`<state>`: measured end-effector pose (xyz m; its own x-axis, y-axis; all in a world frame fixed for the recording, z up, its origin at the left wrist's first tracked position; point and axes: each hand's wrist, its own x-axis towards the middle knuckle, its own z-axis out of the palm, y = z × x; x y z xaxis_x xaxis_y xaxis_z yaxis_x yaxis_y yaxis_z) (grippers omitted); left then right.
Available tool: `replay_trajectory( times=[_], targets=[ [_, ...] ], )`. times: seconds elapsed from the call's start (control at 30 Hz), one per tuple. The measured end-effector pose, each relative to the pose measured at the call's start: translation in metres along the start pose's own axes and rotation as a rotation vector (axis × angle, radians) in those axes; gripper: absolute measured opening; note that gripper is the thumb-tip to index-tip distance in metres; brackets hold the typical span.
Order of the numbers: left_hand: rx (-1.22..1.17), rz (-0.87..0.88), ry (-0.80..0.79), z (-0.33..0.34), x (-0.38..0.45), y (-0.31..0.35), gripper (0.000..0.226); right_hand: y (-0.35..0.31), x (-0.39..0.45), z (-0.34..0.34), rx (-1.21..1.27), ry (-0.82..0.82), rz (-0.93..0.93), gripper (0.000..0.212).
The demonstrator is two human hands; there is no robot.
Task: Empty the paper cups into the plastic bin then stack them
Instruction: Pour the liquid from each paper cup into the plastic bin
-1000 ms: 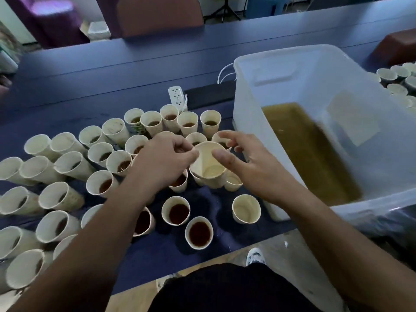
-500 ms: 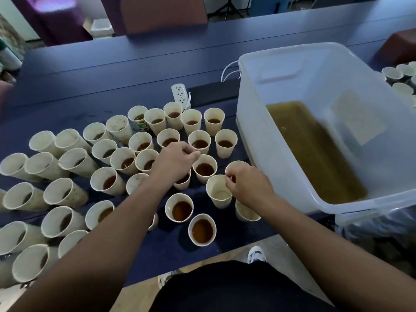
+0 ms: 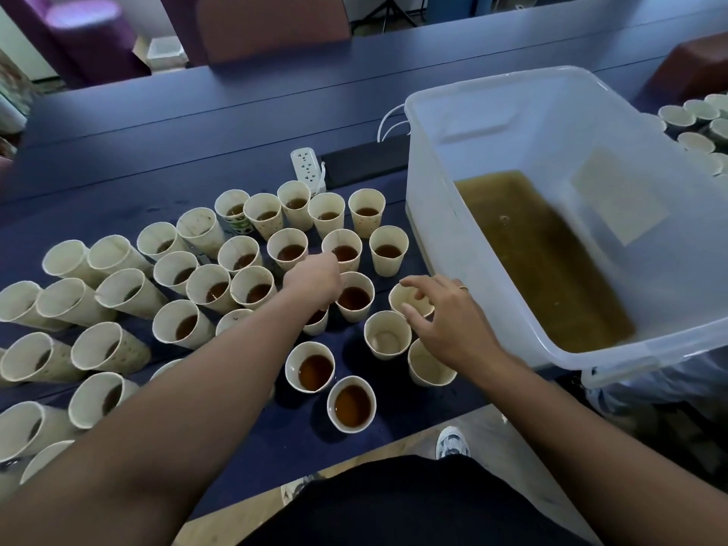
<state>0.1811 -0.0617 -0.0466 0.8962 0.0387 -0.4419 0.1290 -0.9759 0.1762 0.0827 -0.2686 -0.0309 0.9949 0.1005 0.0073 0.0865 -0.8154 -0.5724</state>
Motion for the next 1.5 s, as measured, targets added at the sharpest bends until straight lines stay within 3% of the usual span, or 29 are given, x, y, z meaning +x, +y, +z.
replay_trajectory(
  times=[0.4, 0.53, 0.67, 0.8, 1.07, 1.2, 1.3, 1.5],
  targets=[
    [0.012, 0.048, 0.076, -0.009, -0.001, 0.001, 0.008, 0.004, -0.004, -0.001, 0.058, 0.004, 0.000, 0.035],
    [-0.035, 0.069, 0.084, -0.039, -0.012, 0.003, 0.027, -0.001, 0.000, -0.004, 0.042, -0.023, -0.011, 0.038],
    [-0.175, 0.063, 0.092, -0.075, -0.033, 0.009, 0.028, -0.014, 0.007, -0.009, 0.091, -0.088, -0.005, 0.057],
    [-0.323, 0.102, 0.138, -0.105, -0.060, 0.019, 0.019, -0.034, 0.016, -0.015, 0.365, -0.138, 0.046, 0.081],
    [-0.444, 0.158, 0.183, -0.129, -0.103, 0.045, 0.030, -0.054, 0.020, -0.021, 0.706, 0.093, 0.065, 0.079],
    [-0.495, 0.229, 0.209, -0.133, -0.114, 0.052, 0.030, -0.058, 0.019, -0.032, 0.756, 0.229, 0.033, 0.070],
    [-0.659, 0.296, 0.216, -0.139, -0.126, 0.059, 0.038, -0.059, 0.019, -0.045, 0.821, 0.289, -0.022, 0.067],
    [-0.818, 0.363, 0.337, -0.140, -0.128, 0.071, 0.030, -0.047, 0.020, -0.096, 0.709, 0.337, -0.063, 0.064]
  ],
)
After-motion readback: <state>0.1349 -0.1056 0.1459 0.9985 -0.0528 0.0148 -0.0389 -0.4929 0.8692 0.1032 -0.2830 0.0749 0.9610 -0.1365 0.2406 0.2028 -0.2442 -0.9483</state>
